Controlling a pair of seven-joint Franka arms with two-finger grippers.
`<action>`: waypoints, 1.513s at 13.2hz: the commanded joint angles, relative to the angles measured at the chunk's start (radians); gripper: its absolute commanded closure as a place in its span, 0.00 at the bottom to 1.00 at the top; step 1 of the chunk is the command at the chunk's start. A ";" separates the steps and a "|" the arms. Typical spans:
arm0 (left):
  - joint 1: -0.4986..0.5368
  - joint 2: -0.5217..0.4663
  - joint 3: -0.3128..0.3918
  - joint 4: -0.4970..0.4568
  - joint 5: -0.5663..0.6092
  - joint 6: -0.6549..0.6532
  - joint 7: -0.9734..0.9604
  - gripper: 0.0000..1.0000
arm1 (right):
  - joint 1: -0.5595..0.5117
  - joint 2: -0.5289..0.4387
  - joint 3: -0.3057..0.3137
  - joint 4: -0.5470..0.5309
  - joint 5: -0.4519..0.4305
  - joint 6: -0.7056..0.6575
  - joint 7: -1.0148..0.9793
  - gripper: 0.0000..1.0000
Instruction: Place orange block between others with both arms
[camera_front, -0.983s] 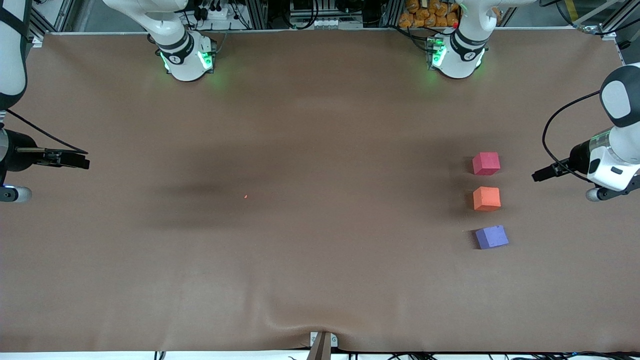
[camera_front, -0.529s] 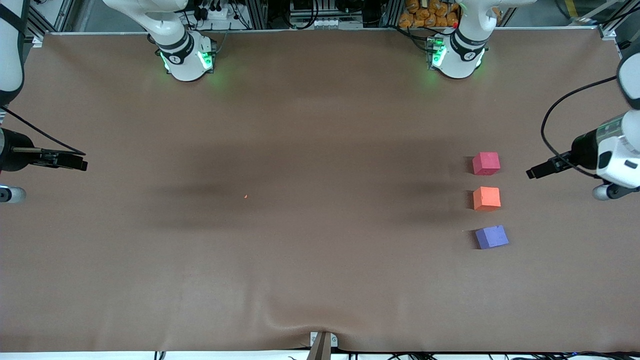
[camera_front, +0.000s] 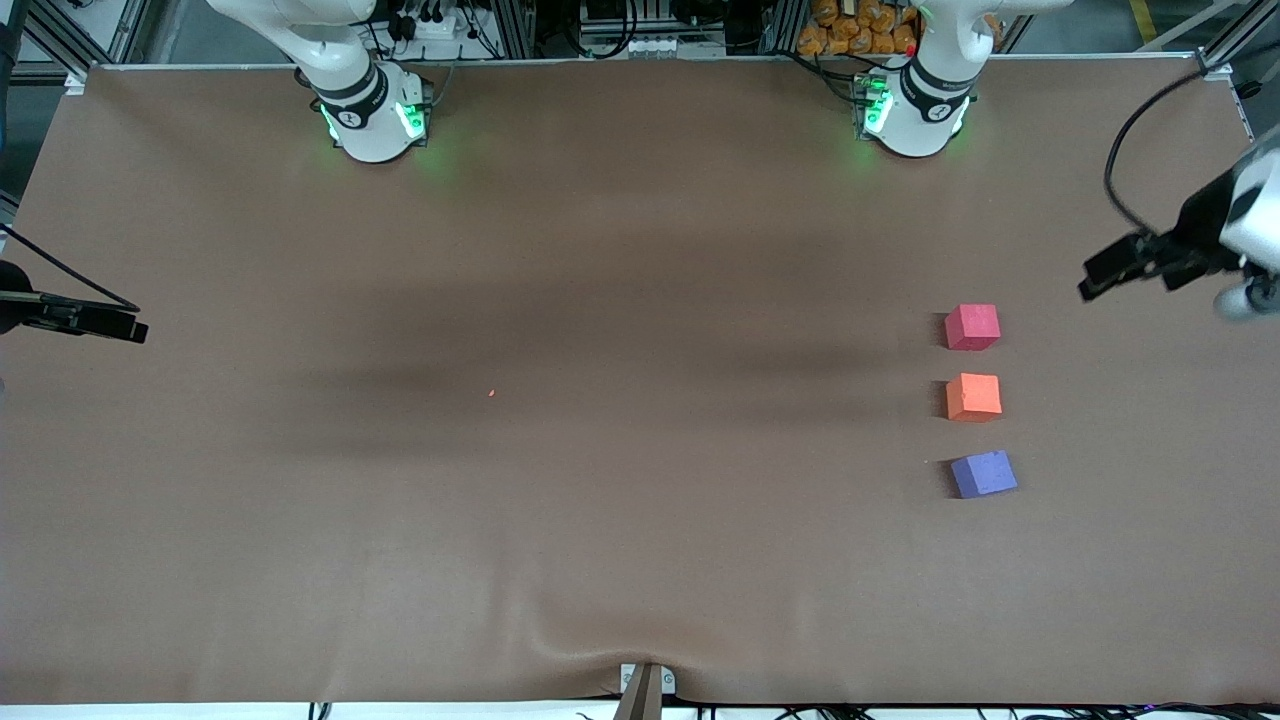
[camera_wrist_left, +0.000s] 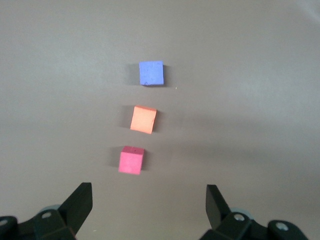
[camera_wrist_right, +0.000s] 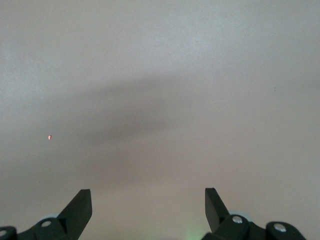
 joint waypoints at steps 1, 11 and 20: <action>0.012 -0.035 -0.010 0.008 0.020 -0.058 0.114 0.00 | -0.015 -0.008 0.015 0.007 0.016 -0.015 0.001 0.00; 0.016 -0.029 -0.060 0.080 0.018 -0.154 0.141 0.00 | 0.011 -0.008 0.018 0.007 -0.034 -0.010 -0.004 0.00; 0.021 0.019 -0.080 0.074 0.042 -0.131 0.139 0.00 | 0.011 -0.008 0.018 0.007 -0.033 -0.010 -0.004 0.00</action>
